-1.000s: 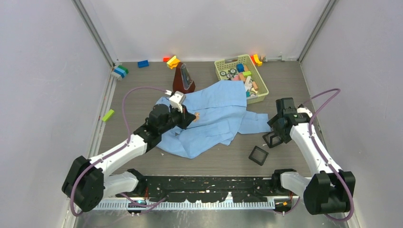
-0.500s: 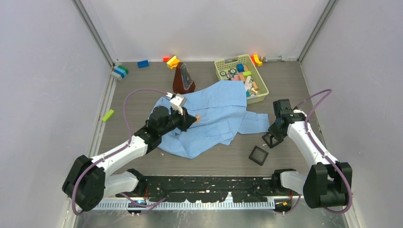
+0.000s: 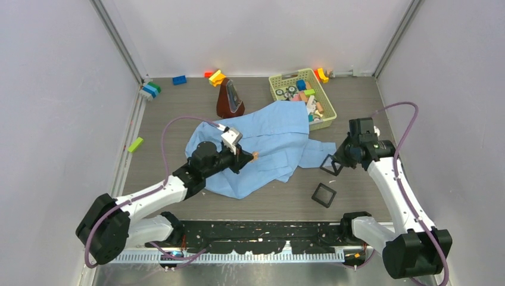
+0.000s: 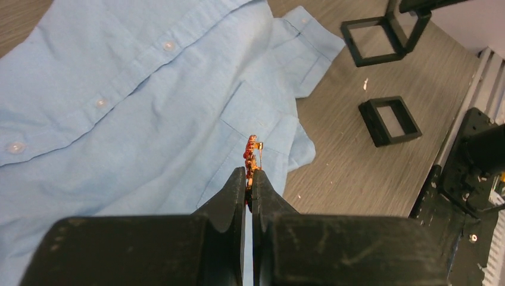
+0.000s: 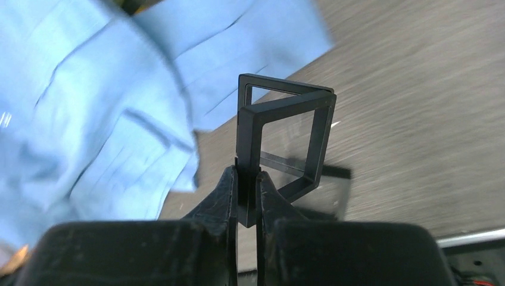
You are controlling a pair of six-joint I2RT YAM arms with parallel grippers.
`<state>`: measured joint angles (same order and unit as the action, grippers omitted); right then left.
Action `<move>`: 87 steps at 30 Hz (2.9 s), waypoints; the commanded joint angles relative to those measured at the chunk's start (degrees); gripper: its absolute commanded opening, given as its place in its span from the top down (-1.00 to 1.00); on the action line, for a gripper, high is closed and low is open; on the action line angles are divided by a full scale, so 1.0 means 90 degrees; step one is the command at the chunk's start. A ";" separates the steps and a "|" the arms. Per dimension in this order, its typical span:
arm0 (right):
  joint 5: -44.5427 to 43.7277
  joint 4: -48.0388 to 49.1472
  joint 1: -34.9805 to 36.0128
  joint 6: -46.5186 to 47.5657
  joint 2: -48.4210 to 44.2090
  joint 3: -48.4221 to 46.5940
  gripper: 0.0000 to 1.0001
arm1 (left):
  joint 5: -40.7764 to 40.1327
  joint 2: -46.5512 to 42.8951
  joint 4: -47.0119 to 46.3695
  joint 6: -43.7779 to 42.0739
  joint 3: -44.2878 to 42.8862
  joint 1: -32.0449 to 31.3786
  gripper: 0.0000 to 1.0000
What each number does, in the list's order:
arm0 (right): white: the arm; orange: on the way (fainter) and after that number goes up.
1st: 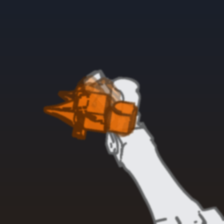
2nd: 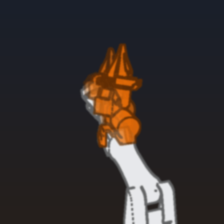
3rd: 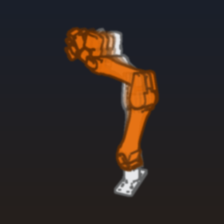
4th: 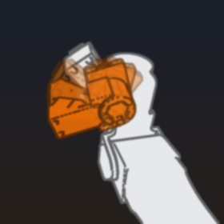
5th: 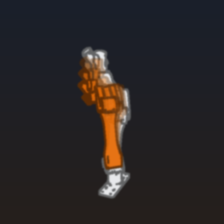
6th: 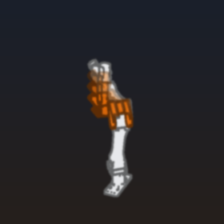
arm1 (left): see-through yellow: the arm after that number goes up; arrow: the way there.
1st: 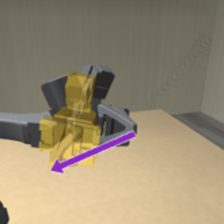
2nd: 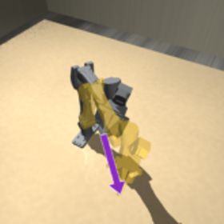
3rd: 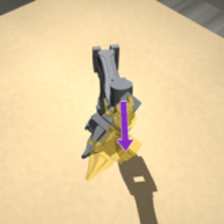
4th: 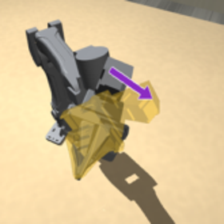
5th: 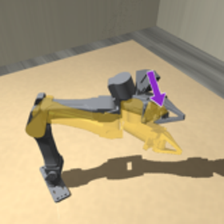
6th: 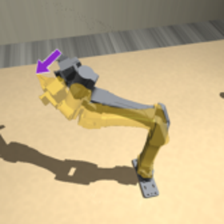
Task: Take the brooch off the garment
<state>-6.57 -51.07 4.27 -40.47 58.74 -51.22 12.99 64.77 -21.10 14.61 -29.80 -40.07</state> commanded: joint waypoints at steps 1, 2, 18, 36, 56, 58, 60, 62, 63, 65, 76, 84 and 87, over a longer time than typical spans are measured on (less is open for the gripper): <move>0.1840 0.0220 0.0519 0.0479 0.0087 -0.0398 0.99 | -0.0398 -0.0254 -0.1085 -0.0626 0.0256 -0.0335 1.00; 0.1967 0.0242 0.0858 0.0443 0.0210 -0.0455 0.99 | -0.0599 -0.0224 -0.1319 -0.0777 0.0357 -0.0440 1.00; 0.2891 0.2808 0.3198 -0.0509 0.1323 0.0300 0.99 | 0.1249 0.1169 -0.4202 -0.3567 0.1456 -0.0844 1.00; 0.2921 0.3702 0.3653 -0.0716 0.1793 0.0671 0.99 | 0.1095 0.2023 -0.4257 -0.4032 0.1175 -0.1025 1.00; 0.2704 0.3540 0.3702 -0.0676 0.1649 0.0652 0.99 | 0.0925 0.2598 -0.4177 -0.4649 0.1055 -0.1267 1.00; 0.2673 0.3529 0.3705 -0.0668 0.1647 0.0652 0.99 | 0.0929 0.2635 -0.4024 -0.4716 0.1010 -0.1287 1.00; 0.2656 0.3530 0.3705 -0.0669 0.1661 0.0658 0.99 | 0.0929 0.2623 -0.3935 -0.4742 0.0998 -0.1299 1.00; 0.2643 0.3528 0.3705 -0.0673 0.1673 0.0653 0.99 | 0.0969 0.2610 -0.3841 -0.4753 0.0969 -0.1308 0.98; 0.2643 0.3526 0.3705 -0.0676 0.1688 0.0660 0.99 | 0.0983 0.2601 -0.3765 -0.4753 0.0947 -0.1309 0.92; 0.2632 0.3526 0.3700 -0.0674 0.1694 0.0650 0.99 | 0.1072 0.2580 -0.3562 -0.4758 0.0889 -0.1309 0.70; 0.2004 0.2846 0.3702 -0.0431 0.1664 0.0436 0.96 | 0.1539 0.1981 -0.2553 -0.4472 0.0821 -0.1319 -0.22; 0.1002 0.1939 0.3696 -0.0198 0.1589 0.0214 0.92 | 0.1175 0.1826 -0.2179 -0.3912 0.0646 -0.1313 -0.33; 0.0665 0.1762 0.3688 -0.0207 0.1383 0.0260 0.93 | 0.0905 0.1795 -0.2162 -0.3672 0.0605 -0.1310 -0.36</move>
<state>6.52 -31.00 37.34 -43.62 74.48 -47.13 24.10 83.02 -40.95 -22.15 -22.50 -51.70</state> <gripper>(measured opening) 0.129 0.670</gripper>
